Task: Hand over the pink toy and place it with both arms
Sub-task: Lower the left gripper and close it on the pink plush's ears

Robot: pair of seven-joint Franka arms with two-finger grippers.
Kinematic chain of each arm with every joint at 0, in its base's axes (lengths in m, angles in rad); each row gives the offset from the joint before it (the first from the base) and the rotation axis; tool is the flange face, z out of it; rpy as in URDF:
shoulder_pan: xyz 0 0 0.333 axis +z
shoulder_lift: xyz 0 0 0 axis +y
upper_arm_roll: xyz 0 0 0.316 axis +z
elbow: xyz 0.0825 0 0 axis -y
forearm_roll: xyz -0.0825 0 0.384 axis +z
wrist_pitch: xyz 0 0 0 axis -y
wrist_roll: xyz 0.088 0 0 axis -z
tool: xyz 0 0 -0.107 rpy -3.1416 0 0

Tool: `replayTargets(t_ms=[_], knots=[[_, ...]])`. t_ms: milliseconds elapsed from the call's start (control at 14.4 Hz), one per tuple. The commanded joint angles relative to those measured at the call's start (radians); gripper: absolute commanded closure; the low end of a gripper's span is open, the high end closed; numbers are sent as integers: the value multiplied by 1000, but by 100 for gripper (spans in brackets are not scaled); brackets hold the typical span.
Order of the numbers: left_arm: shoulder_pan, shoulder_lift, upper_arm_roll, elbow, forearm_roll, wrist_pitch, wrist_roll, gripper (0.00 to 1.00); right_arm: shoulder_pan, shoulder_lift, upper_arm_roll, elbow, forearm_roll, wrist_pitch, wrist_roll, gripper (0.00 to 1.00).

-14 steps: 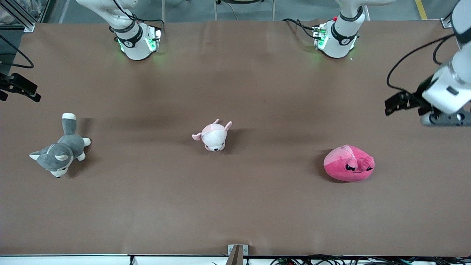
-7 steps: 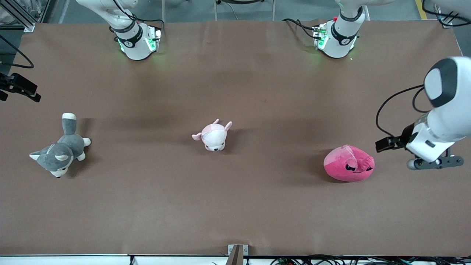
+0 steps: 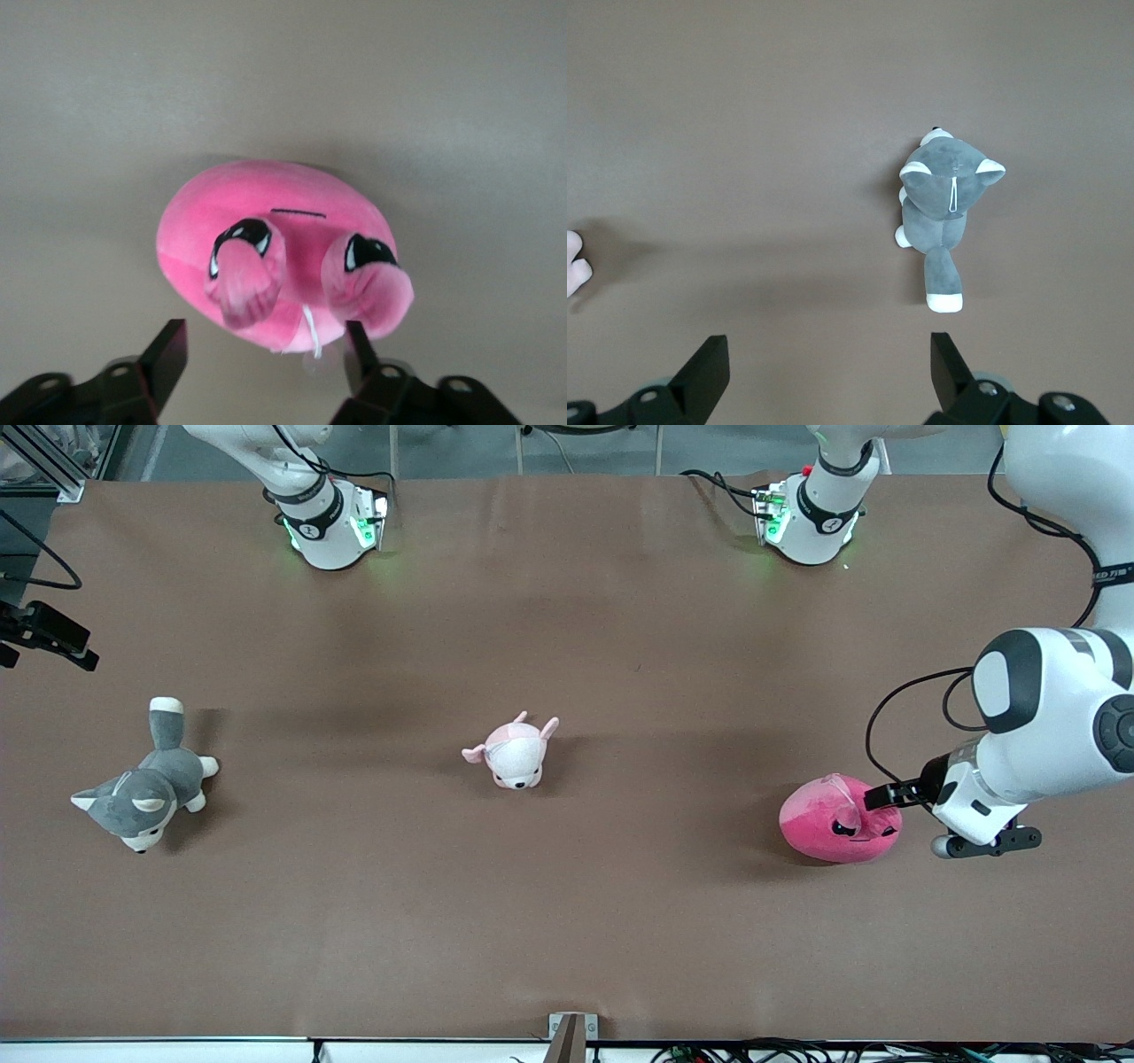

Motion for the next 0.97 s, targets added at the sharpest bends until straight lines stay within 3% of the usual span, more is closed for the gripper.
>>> replayTargets(t_ms=[0,208,903], knots=[[34,12,-3,-3,-24,23,-5,27,3,-26,1,-26,-8,10,6,0],[30,16,-1,2,-24,32,-5,33,3,-26,1,-26,-8,8,6,0],[15,42,-9,21,-55,64,-46,99,3,-26,1,-26,-8,8,6,0]])
